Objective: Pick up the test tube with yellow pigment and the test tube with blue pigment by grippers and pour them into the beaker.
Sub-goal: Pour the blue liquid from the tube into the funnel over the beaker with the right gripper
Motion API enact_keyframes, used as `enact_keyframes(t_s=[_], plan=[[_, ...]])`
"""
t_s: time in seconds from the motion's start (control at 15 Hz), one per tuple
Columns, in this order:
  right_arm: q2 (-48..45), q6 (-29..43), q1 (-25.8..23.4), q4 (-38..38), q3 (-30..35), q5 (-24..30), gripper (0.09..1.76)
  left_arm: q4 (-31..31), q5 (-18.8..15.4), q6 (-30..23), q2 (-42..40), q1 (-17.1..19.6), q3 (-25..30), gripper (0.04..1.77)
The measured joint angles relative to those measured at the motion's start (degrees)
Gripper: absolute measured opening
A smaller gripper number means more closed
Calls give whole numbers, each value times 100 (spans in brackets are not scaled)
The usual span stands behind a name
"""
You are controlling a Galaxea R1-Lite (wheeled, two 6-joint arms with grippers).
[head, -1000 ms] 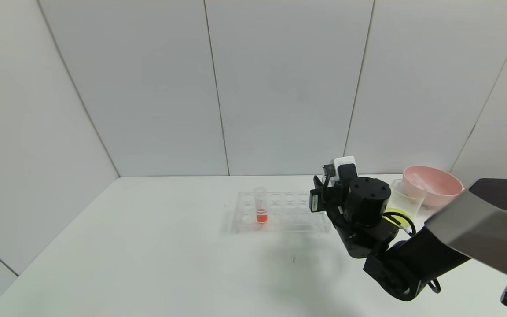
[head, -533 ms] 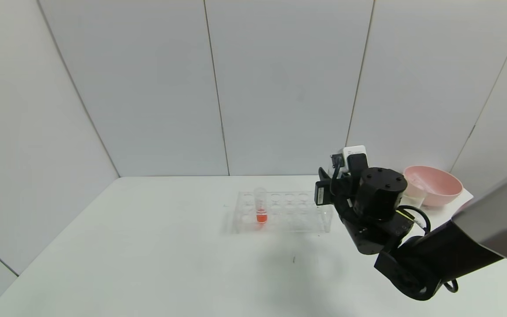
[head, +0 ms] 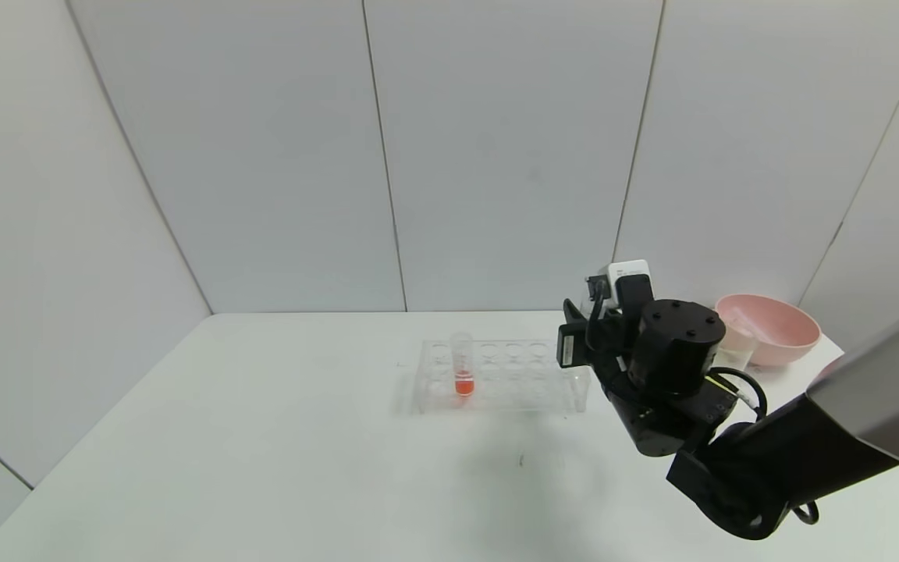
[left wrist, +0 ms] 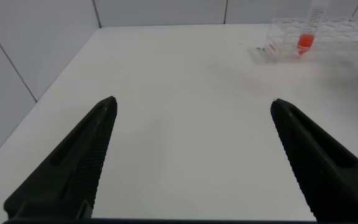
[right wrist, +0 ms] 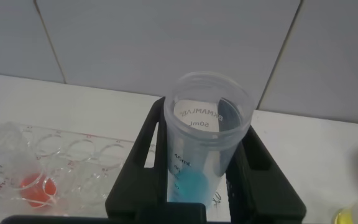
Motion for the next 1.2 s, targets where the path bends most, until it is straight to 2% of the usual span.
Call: enact_keyframes(t_s=[0.2,0.33,0.47,0.6,0.8,1.0,1.2], plan=[[-193,0,-27,41,244,96,59,0,2,-2,0,0,0,176],[-444,4,-127,77,631,521,59,0,0,-2,0,0,0,176],[-788,9,-383,90,1131,1287,59,2,0,-2,0,0,0,176],[-1190,9,-772,162,1707,2464,59,0,0,-2,0,0,0,176],[-1898,9,-1504,857,2250,3788,59,0,2,-2,0,0,0,176],[-2530,-29,-2433,1736,2352,5049,59,2,0,0,0,0,0,176],[-2988,-512,-3660,2921,2093,6438,59,0,2,-2,0,0,0,176]])
